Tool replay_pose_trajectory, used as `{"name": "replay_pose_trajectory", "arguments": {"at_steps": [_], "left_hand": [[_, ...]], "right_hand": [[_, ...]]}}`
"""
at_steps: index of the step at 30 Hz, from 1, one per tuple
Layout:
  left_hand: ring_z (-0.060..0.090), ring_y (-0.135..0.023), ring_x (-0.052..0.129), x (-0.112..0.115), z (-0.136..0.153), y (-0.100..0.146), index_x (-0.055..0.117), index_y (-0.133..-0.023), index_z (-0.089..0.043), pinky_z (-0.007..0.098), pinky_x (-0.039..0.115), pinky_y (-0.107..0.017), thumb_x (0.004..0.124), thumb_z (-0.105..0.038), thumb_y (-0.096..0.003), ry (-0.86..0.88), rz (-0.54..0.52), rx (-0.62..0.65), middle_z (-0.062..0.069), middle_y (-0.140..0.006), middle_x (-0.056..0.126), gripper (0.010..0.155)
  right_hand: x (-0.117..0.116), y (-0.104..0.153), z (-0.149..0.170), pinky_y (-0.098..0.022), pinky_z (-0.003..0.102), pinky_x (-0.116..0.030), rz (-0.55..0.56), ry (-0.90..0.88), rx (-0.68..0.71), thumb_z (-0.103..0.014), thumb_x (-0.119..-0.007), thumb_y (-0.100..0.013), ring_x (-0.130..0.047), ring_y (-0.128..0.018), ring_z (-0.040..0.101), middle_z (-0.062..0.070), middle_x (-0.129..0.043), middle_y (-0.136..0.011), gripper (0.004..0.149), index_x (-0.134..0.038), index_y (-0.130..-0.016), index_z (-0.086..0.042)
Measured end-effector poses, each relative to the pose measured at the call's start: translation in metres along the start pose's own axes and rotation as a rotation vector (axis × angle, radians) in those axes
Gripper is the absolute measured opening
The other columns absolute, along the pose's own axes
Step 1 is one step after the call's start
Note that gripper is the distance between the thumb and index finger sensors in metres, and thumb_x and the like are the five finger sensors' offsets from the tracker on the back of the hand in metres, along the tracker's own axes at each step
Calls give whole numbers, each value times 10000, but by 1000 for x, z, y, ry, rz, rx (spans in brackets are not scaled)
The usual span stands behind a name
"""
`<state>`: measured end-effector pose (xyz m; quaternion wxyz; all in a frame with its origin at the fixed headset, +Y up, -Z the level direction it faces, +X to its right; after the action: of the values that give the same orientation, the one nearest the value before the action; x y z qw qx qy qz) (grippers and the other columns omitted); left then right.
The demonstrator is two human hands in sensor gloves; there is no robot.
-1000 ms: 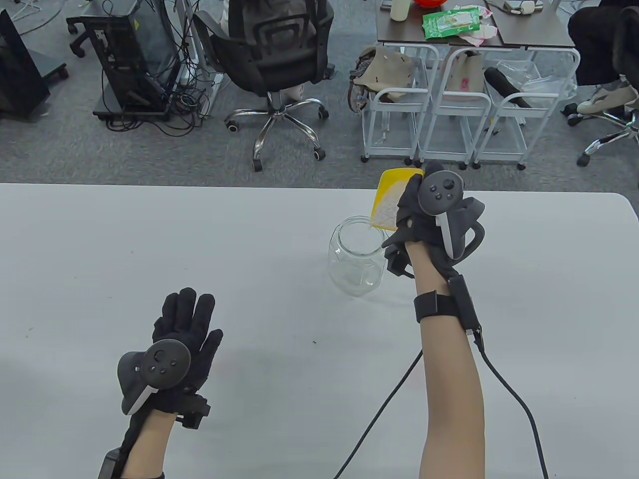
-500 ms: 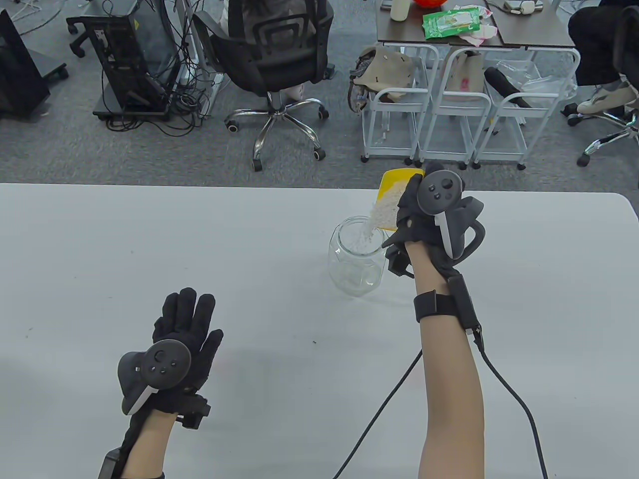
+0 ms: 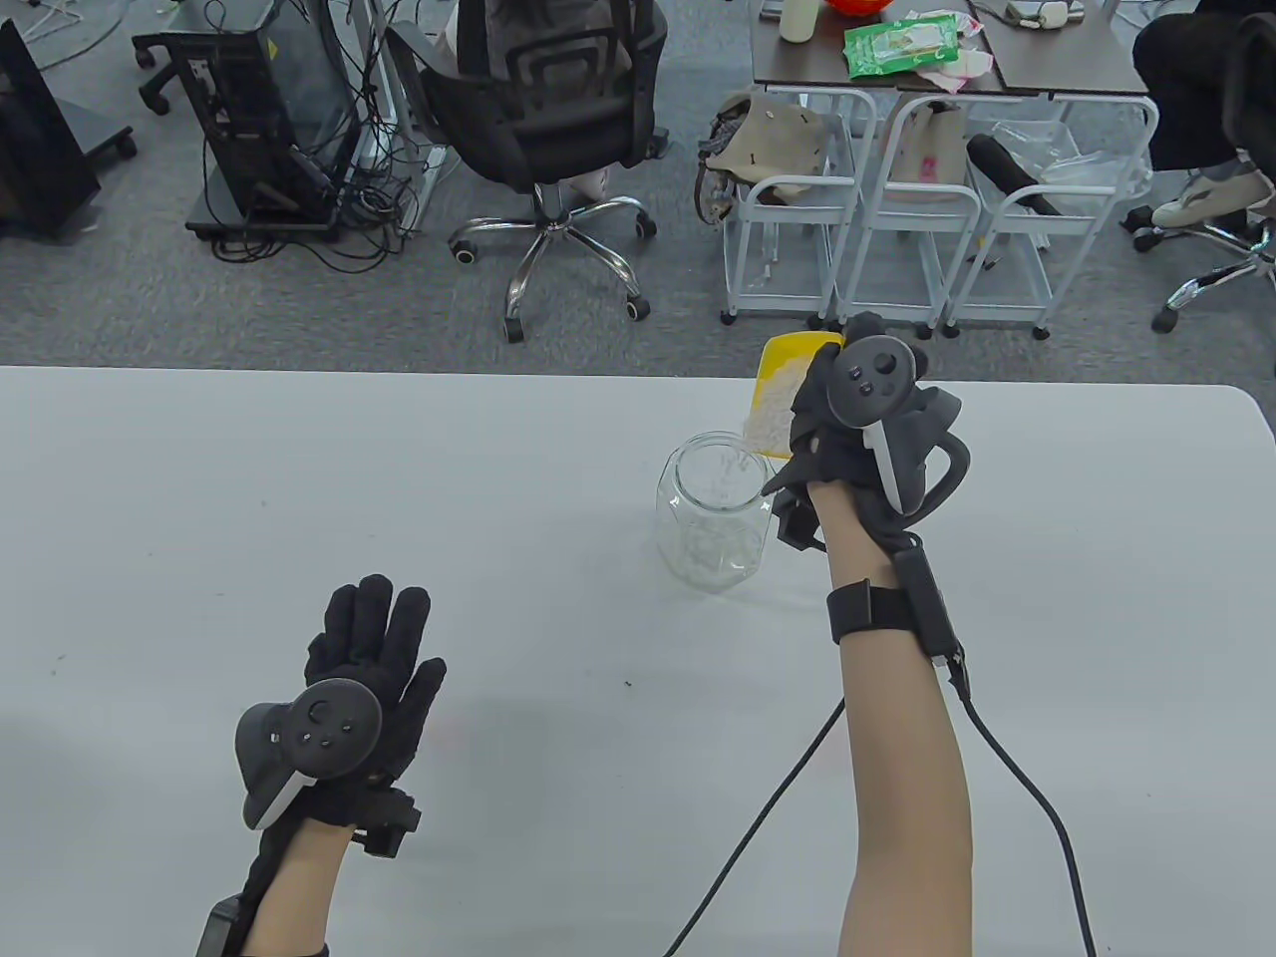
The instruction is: Pour rice from plastic food container into glass jar
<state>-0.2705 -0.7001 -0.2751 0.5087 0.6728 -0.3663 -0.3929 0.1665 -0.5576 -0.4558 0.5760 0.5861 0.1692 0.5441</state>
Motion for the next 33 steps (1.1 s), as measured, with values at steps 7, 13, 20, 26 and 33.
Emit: {"name": "replay_pose_trajectory", "arguments": {"at_steps": [7, 13, 20, 26, 33], "left_hand": [[432, -1144, 304, 0, 0, 0, 430, -1166, -306, 674, 413, -764, 549, -513, -554, 1, 1, 1, 133, -1272, 320, 656], [432, -1144, 303, 0, -1, 0, 429, -1165, -306, 673, 412, -764, 548, -514, -554, 2, 2, 1, 131, -1272, 321, 657], [431, -1144, 301, 0, -1, 0, 431, -1165, -307, 671, 413, -765, 549, -514, -554, 2, 5, -1, 131, -1272, 318, 656], [431, -1144, 302, 0, -1, 0, 431, -1165, -305, 672, 412, -765, 549, -514, -554, 2, 6, 0, 131, -1272, 317, 657], [429, -1145, 301, 1, -2, 0, 429, -1165, -307, 673, 412, -765, 549, -514, -554, 1, 6, 2, 131, -1272, 317, 657]], "right_hand": [[0, 0, -1, -361, 511, -806, 1, 12, 9, -417, -574, -640, -870, -604, 452, 326, -493, -984, 547, -493, -1116, -159], [1, 1, -3, -363, 510, -806, 8, 29, 27, -418, -573, -640, -870, -605, 451, 324, -491, -985, 549, -490, -1116, -156], [1, 3, -7, -364, 510, -806, 14, 47, 52, -418, -572, -640, -871, -604, 451, 322, -493, -985, 550, -487, -1117, -158], [1, 2, -9, -366, 510, -806, 17, 54, 65, -419, -571, -640, -870, -606, 451, 323, -491, -986, 550, -487, -1117, -157], [1, 3, -12, -367, 510, -805, 25, 68, 84, -420, -571, -640, -870, -608, 448, 321, -491, -988, 550, -485, -1117, -158]]}}
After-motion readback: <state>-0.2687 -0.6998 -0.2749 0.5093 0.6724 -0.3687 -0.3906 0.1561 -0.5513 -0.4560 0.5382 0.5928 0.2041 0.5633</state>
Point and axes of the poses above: the tracker on the back of each hand, its own z axis roughly to the little-finger side, its own y axis roughly from the fingertips to the wrist, x = y × z, the point moved 1 cm from there along -y, roughly from the wrist to the fingertips
